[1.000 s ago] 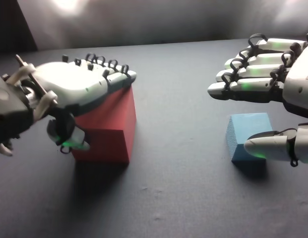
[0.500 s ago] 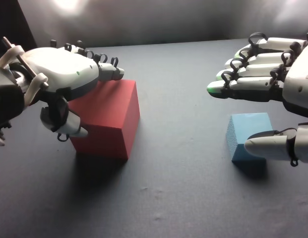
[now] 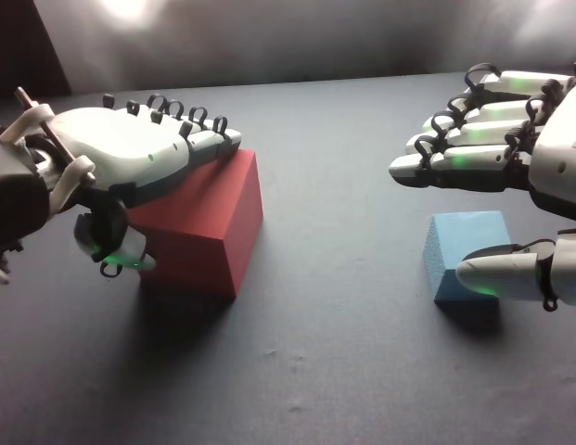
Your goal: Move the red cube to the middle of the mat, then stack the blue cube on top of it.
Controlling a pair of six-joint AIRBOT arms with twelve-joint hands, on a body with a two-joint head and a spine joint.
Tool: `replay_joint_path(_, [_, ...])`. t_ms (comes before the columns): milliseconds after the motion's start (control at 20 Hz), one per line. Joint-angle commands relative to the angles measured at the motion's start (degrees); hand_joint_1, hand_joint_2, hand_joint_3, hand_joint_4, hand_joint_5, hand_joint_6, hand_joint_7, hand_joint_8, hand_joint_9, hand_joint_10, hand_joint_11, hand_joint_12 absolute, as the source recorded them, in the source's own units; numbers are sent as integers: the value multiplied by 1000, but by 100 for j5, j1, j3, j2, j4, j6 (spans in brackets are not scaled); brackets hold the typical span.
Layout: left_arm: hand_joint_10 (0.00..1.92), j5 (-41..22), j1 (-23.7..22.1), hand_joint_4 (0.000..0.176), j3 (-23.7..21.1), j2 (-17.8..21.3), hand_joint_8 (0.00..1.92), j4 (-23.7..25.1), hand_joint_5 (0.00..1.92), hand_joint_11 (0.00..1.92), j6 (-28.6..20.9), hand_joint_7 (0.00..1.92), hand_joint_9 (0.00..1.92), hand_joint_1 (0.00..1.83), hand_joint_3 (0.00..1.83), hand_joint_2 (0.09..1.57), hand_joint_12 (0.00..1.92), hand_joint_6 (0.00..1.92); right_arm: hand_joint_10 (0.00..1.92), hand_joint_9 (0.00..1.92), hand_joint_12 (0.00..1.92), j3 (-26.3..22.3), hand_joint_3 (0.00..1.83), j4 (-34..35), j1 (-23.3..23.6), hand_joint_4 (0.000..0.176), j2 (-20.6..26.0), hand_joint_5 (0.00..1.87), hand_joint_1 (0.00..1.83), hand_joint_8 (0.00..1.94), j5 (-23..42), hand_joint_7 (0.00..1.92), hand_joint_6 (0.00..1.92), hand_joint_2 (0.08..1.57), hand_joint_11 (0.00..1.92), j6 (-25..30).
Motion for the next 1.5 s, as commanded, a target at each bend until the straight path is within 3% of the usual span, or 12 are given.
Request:
replay_joint_path(0, [5,-188,14,0,27,14,2,143,49,0,33,32,37,1402,0,983,237,4,8,281,680,-9,0,88,108,0,48,278,73,4,649,286,1,1287,0,11])
replay_joint_path(400, [3,-135,80,0,62,-62,3,179,39,0,35,12,11,1402,3,994,184,4,1,284,678,-9,2,88,107,0,48,279,60,1,645,293,1,1296,0,11])
replay_joint_path(550, [10,-132,-7,0,41,-48,10,171,125,0,35,95,81,1413,0,986,349,11,1,287,691,-10,0,87,108,0,49,280,71,0,637,294,1,1289,0,11])
replay_joint_path(600, [11,-132,-24,0,42,-56,7,166,163,0,47,171,153,1384,0,984,488,6,5,301,712,-10,0,87,108,0,49,296,78,5,637,313,5,1287,0,11])
replay_joint_path(650, [8,-131,-58,0,43,-66,2,-40,227,0,266,267,248,1368,1,995,648,2,2,289,693,-10,0,87,109,0,49,289,58,2,637,299,1,1290,0,11])
replay_joint_path(700, [12,-108,-129,0,45,-72,5,-508,243,0,771,297,281,1342,5,1006,688,3,1,272,654,-10,1,87,109,0,49,276,39,1,637,284,0,1296,0,10])
replay_joint_path(750, [14,-73,-171,0,58,-82,5,-660,301,25,951,370,362,1347,4,1021,767,6,4,281,671,-10,0,87,109,0,49,290,53,4,637,298,4,1293,0,10])
replay_joint_path(800, [20,-7,-220,0,89,-100,10,-776,386,94,1097,465,463,1396,1,1020,795,10,8,299,715,-10,1,87,109,0,49,303,54,6,637,313,6,1296,0,10])
replay_joint_path(950, [31,12,-286,0,127,-130,18,-870,423,147,1154,520,530,1435,14,1059,822,13,3,285,665,-10,0,87,112,0,49,292,56,4,637,303,5,1297,0,10])
replay_joint_path(1250, [0,15,-392,0,196,-165,0,-892,354,45,1152,434,445,1360,2,1053,849,0,1,282,684,-10,2,87,114,0,48,293,33,1,637,301,1,1297,0,9])
replay_joint_path(1350, [0,4,-426,0,205,-166,0,-885,242,13,1157,307,329,1273,0,996,777,0,5,295,699,-10,0,87,114,0,48,307,98,4,637,315,5,1289,0,9])
replay_joint_path(1450, [0,-6,-442,0,200,-163,2,-905,126,0,1157,155,182,1280,0,959,583,0,1,298,713,-10,0,87,114,0,49,316,138,2,636,318,2,1282,0,9])
